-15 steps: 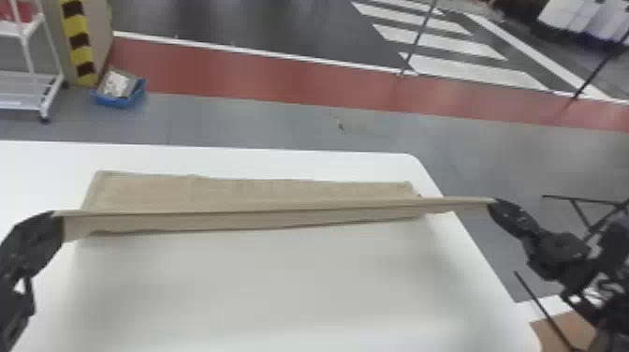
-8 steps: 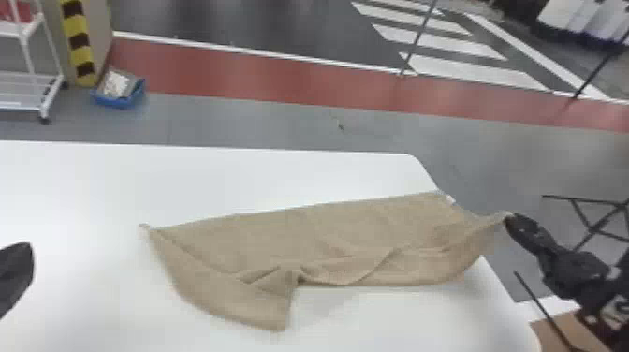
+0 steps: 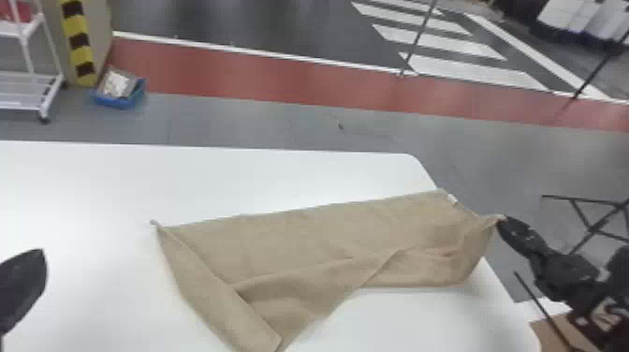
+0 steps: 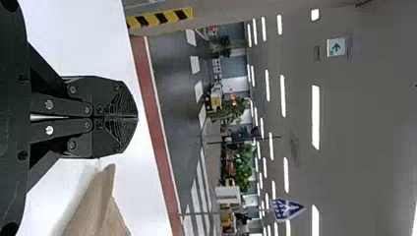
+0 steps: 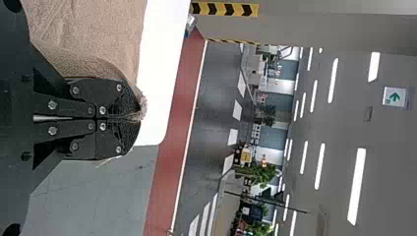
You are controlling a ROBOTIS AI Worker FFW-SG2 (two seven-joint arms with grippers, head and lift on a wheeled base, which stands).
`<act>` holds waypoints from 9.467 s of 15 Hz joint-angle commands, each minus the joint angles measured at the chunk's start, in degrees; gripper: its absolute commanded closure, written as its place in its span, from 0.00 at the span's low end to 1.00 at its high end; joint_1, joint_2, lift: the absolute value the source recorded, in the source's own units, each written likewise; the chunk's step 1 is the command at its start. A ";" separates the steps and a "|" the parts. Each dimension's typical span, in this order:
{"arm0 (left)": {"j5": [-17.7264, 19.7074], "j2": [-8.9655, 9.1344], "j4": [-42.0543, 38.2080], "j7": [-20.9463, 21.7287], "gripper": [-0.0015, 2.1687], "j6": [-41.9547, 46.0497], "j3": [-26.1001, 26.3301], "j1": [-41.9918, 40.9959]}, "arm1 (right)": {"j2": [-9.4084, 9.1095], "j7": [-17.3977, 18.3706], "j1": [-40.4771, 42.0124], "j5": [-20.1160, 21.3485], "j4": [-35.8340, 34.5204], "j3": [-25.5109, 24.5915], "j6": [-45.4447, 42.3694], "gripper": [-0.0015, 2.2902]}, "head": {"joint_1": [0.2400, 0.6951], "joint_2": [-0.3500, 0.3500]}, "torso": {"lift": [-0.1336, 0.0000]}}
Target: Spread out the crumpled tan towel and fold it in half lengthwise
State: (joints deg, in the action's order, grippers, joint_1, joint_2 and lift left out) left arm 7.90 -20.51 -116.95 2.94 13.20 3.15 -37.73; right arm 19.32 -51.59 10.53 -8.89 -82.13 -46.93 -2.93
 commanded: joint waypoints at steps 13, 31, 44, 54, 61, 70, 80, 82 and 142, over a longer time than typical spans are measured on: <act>-12.82 -4.98 -3.29 -1.45 0.28 -18.44 24.80 5.57 | -1.39 0.00 -0.34 0.63 -3.74 1.49 8.86 0.66 | 1.00 0.00 | 0.07; -16.33 3.02 0.05 -6.81 0.34 -46.56 46.33 25.17 | -1.04 -1.50 -0.25 -0.07 -0.75 -0.97 8.34 0.66 | 1.00 0.00 | 0.07; -18.27 2.93 -1.00 -8.83 0.58 -52.37 46.42 25.17 | -0.96 -1.50 -0.78 -0.51 0.39 -1.23 6.93 0.66 | 1.00 0.00 | 0.07; -14.31 0.12 -11.46 -17.01 0.58 -50.78 36.22 20.42 | -1.13 -3.08 -0.25 -0.95 -3.39 -2.37 7.81 0.66 | 1.00 0.00 | 0.07; -8.78 -0.14 -14.10 -18.50 0.58 -50.78 20.66 21.65 | 2.21 -2.55 -7.45 0.63 0.22 -0.44 12.03 0.66 | 1.00 0.00 | 0.07; 1.24 1.97 4.89 -18.15 0.58 -49.38 14.16 42.83 | 4.23 -0.44 -33.82 8.10 18.68 17.49 13.96 0.66 | 0.91 0.00 | 0.07; 1.95 5.39 17.63 -17.88 0.58 -39.18 13.72 50.39 | 3.97 2.37 -42.52 2.39 28.87 22.94 9.04 0.66 | 0.49 0.18 | 0.07; 1.07 5.39 13.68 -18.32 0.58 -39.18 13.11 43.10 | 3.97 2.19 -33.38 -1.39 22.37 22.85 9.92 0.66 | 0.61 0.17 | 0.07; -31.19 -9.28 21.15 9.62 0.28 -7.72 5.20 23.85 | 4.41 -2.38 -19.58 -10.09 20.08 13.97 13.96 0.66 | 1.00 0.05 | 0.07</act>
State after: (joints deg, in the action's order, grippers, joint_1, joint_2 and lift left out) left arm -23.46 -29.67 -95.78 12.66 5.50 8.88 -13.61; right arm 23.81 -53.96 -9.02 -18.97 -62.05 -33.16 10.86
